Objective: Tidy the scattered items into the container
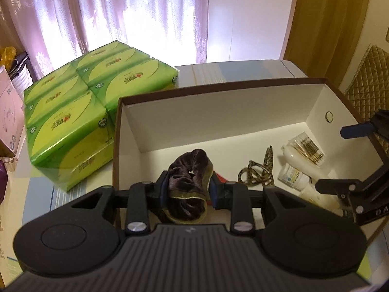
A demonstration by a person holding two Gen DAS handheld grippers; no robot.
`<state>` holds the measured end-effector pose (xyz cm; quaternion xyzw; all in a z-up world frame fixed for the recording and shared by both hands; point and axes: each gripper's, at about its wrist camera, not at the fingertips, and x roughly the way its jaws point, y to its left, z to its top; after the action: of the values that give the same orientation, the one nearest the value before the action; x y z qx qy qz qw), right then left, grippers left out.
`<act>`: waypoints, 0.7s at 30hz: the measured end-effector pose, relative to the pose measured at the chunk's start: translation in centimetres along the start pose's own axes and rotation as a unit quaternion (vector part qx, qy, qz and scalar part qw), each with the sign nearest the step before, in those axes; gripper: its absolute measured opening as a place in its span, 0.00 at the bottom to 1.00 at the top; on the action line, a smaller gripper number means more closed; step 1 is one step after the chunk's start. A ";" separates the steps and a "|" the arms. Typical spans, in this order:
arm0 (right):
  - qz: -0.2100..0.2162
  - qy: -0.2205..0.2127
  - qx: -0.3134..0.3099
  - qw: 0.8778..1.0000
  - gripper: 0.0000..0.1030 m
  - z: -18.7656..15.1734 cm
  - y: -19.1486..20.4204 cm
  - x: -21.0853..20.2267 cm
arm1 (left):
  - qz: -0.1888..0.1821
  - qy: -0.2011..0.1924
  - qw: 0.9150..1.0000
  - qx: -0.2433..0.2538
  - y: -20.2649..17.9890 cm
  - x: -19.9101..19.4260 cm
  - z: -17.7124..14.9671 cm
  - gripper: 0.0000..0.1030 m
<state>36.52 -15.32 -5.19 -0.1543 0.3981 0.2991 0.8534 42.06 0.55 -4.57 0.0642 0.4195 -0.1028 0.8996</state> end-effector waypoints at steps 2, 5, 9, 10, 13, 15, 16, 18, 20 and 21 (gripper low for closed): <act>-0.002 0.000 0.003 1.000 1.00 0.0 -0.2 0.1 | 0.006 0.001 1.000 0.002 -0.1 0.7 0.6 0.29; -0.008 -0.003 0.005 1.000 1.00 0.0 -0.5 0.1 | 0.010 0.000 1.000 0.003 -0.1 1.1 1.3 0.42; -0.009 -0.007 0.009 1.000 1.00 -0.1 -1.0 -0.1 | 0.014 -0.006 1.000 0.012 -0.3 0.7 1.2 0.55; -0.009 -0.007 0.011 1.000 1.00 -0.1 -1.1 -0.1 | 0.014 -0.006 1.000 0.014 -0.3 0.6 1.1 0.55; -0.009 -0.010 0.014 1.000 1.00 -0.1 -1.4 -0.3 | 0.014 -0.004 1.000 0.015 -0.3 0.4 0.8 0.55; -0.009 -0.011 0.015 1.000 1.00 -0.1 -1.4 -0.3 | 0.014 -0.002 1.000 0.012 -0.3 0.3 0.6 0.55; -0.009 -0.012 0.014 1.000 1.00 0.0 -1.4 -0.4 | 0.013 -0.002 1.000 0.011 -0.3 0.2 0.5 0.55; -0.009 -0.013 0.012 1.000 1.00 0.0 -1.4 -0.5 | 0.013 -0.003 1.000 0.010 -0.3 0.0 0.4 0.55; -0.010 -0.013 0.011 1.000 1.00 0.0 -1.4 -0.7 | 0.012 -0.005 1.000 0.012 -0.4 -0.3 0.3 0.55; -0.011 -0.014 0.012 1.000 1.00 0.0 -1.4 -0.7 | 0.013 -0.006 1.000 0.012 -0.4 -0.4 0.3 0.55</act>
<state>37.04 -16.64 -4.56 -0.1446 0.3882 0.2874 0.8636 41.95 0.11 -4.05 0.0798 0.4120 -0.0969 0.9025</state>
